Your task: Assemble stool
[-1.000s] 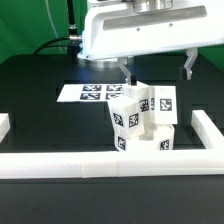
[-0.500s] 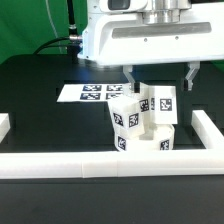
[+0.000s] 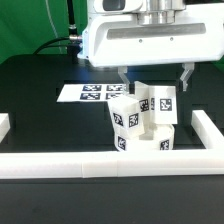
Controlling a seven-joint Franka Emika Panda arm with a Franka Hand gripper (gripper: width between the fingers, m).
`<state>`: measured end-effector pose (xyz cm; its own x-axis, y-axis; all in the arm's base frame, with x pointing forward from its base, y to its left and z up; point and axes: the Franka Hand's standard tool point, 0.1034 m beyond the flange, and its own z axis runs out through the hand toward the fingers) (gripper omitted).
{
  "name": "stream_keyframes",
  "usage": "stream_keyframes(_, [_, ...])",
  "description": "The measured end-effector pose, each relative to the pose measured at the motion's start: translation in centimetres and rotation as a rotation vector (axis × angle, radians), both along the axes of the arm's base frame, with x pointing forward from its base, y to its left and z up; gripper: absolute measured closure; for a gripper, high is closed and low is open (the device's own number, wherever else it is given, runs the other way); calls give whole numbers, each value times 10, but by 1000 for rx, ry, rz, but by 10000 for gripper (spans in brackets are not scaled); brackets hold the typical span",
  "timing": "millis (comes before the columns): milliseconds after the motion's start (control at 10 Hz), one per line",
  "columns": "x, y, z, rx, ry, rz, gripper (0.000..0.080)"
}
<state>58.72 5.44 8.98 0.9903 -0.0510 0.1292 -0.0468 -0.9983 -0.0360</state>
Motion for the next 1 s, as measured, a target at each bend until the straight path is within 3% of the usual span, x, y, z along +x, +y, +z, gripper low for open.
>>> stream_keyframes(500, [-5,17,-5,6,2,-9,151])
stream_keyframes(800, [-6,9,-14,-7,-5,-15,151])
stream_keyframes(1000, [-6,9,-14,-7,-4,-15,402])
